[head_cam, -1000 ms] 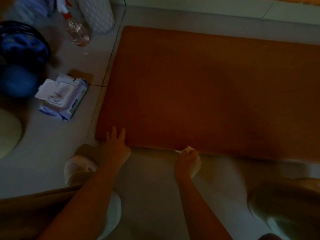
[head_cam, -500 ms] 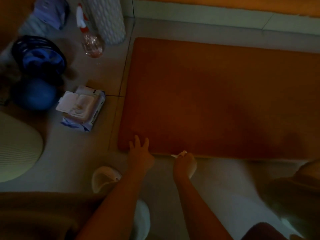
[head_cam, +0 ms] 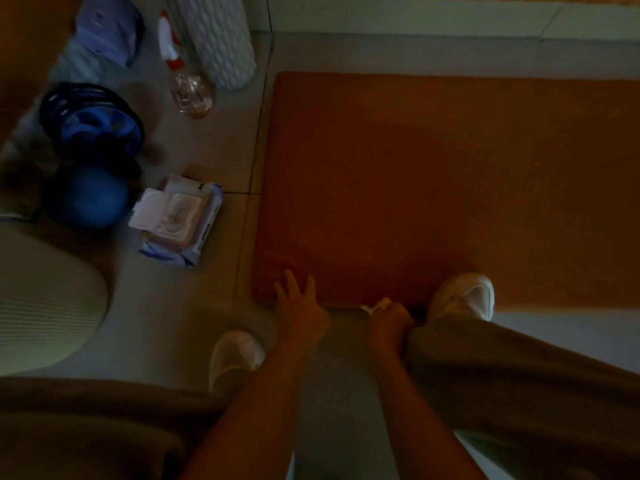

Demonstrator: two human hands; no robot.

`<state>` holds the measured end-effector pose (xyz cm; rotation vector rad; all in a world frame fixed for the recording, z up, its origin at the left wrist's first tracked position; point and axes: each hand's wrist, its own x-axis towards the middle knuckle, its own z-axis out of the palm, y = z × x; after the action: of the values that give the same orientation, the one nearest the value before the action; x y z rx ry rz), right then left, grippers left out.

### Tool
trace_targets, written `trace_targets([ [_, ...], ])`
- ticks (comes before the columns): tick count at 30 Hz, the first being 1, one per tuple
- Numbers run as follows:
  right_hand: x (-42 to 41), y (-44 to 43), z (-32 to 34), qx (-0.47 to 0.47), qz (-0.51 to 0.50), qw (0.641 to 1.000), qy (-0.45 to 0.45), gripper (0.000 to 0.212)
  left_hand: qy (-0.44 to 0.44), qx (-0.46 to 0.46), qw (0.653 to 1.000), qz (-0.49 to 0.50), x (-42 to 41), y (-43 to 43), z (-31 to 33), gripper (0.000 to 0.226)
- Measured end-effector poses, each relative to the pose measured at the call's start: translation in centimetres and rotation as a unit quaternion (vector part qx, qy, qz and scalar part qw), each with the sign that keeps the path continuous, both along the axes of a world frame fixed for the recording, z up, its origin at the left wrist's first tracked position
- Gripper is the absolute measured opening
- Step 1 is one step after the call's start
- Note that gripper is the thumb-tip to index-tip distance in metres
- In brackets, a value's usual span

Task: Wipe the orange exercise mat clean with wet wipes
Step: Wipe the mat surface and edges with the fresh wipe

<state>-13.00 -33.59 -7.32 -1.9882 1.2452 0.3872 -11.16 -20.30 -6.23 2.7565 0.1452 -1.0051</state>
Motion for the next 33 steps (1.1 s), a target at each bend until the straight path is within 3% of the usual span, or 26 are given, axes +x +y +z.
trace_targets([
  [2,-0.8,-0.2,-0.2,0.051,-0.009,0.998,-0.037,0.038,-0.002,0.008,1.000,0.003,0.0,0.0,0.0,0.072],
  [7,-1.4,1.3,-1.2,0.000,-0.034,0.995,-0.098,0.041,-0.025,-0.029,0.999,0.004,-0.2,0.7,-0.1,0.069],
  [12,-1.4,7.2,-0.5,0.018,0.048,0.990,-0.132,0.025,-0.181,-0.092,0.979,0.014,-1.4,6.9,-1.5,0.057],
  [16,-1.3,11.4,-1.9,-0.017,0.133,0.982,-0.135,0.024,-0.091,0.009,0.986,0.138,-2.5,13.0,-3.1,0.060],
  [20,-1.2,13.2,-2.3,-0.088,0.210,0.966,-0.126,0.027,-0.075,0.036,0.994,0.066,-3.2,15.9,-3.9,0.062],
  [22,-1.2,13.9,-2.1,-0.101,0.246,0.956,-0.125,0.024,-0.075,0.023,0.994,0.077,-3.3,16.1,-4.1,0.061],
  [26,-1.0,16.4,-1.1,-0.124,0.368,0.905,-0.172,0.003,-0.159,-0.022,0.983,0.088,-3.5,15.9,-4.5,0.055],
  [29,0.4,18.4,-0.3,-0.155,0.443,0.855,-0.221,0.028,-0.162,-0.020,0.980,0.111,-3.6,16.1,-4.4,0.057],
  [33,4.1,18.4,-0.5,-0.209,0.483,0.813,-0.251,0.029,-0.205,-0.022,0.970,0.125,-3.3,16.1,-4.0,0.054],
])
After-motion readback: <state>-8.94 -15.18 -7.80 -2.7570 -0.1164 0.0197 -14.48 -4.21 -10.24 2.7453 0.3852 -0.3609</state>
